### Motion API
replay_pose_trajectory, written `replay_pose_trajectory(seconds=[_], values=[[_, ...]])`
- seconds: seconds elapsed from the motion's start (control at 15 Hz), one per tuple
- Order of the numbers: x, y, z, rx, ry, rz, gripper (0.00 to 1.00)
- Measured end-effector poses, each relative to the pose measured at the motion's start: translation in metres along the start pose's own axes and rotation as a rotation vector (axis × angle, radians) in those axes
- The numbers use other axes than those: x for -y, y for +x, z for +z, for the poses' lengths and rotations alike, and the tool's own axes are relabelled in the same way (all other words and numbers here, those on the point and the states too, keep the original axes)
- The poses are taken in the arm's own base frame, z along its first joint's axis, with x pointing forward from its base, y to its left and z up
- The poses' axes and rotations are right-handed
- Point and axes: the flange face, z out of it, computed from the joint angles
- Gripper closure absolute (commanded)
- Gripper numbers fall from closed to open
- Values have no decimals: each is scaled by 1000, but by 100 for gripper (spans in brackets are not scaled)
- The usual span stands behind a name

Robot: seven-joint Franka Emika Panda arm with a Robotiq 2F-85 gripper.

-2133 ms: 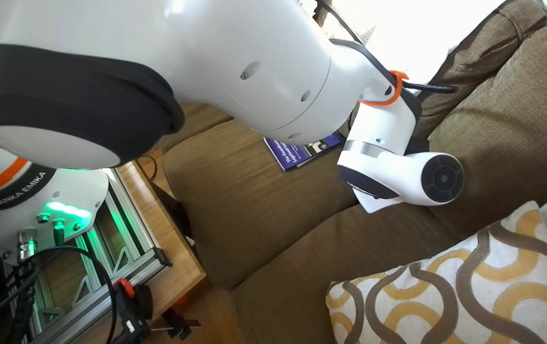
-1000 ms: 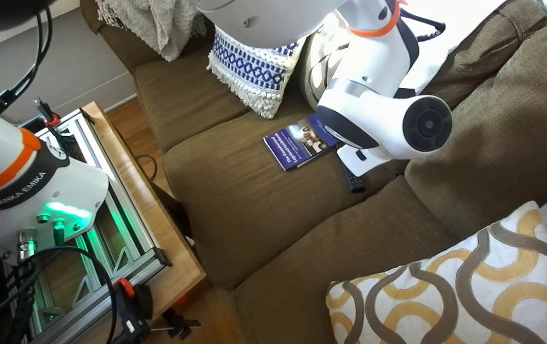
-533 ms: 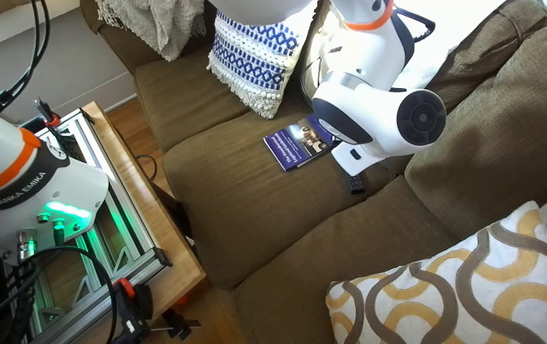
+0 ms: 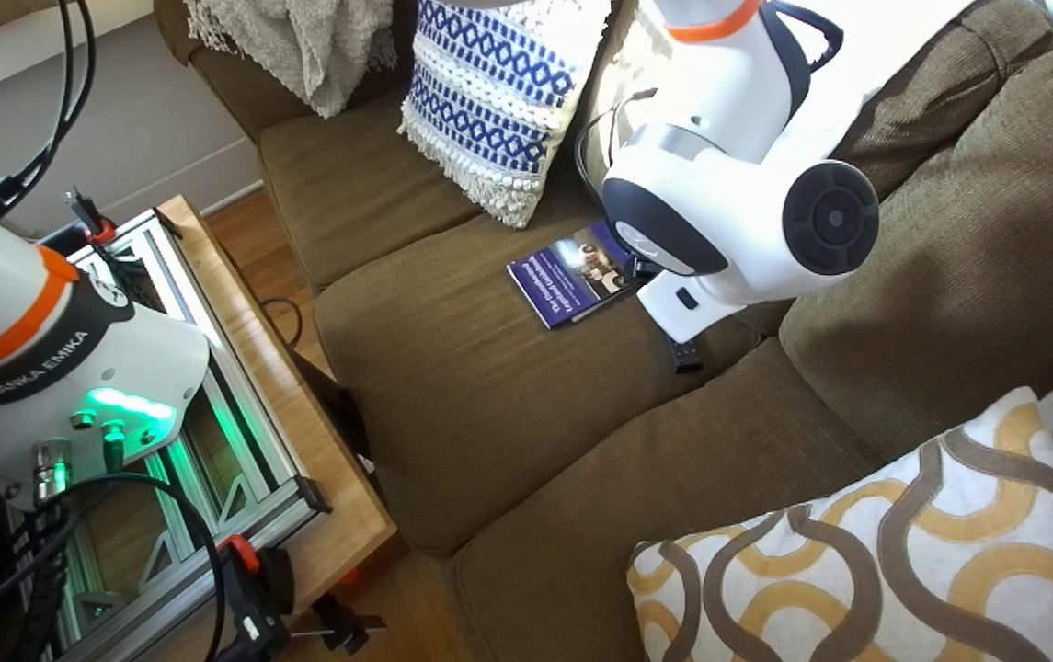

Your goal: Remove the black remote from in-between the cushions of the couch

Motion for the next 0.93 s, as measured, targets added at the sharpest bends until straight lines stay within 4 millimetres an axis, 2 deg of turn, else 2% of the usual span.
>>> replay_pose_trajectory(seconds=[0.4, 0.93], values=[[-11, 4, -34, -29, 5, 10, 0], [-37, -3, -68, -52, 16, 15, 0]])
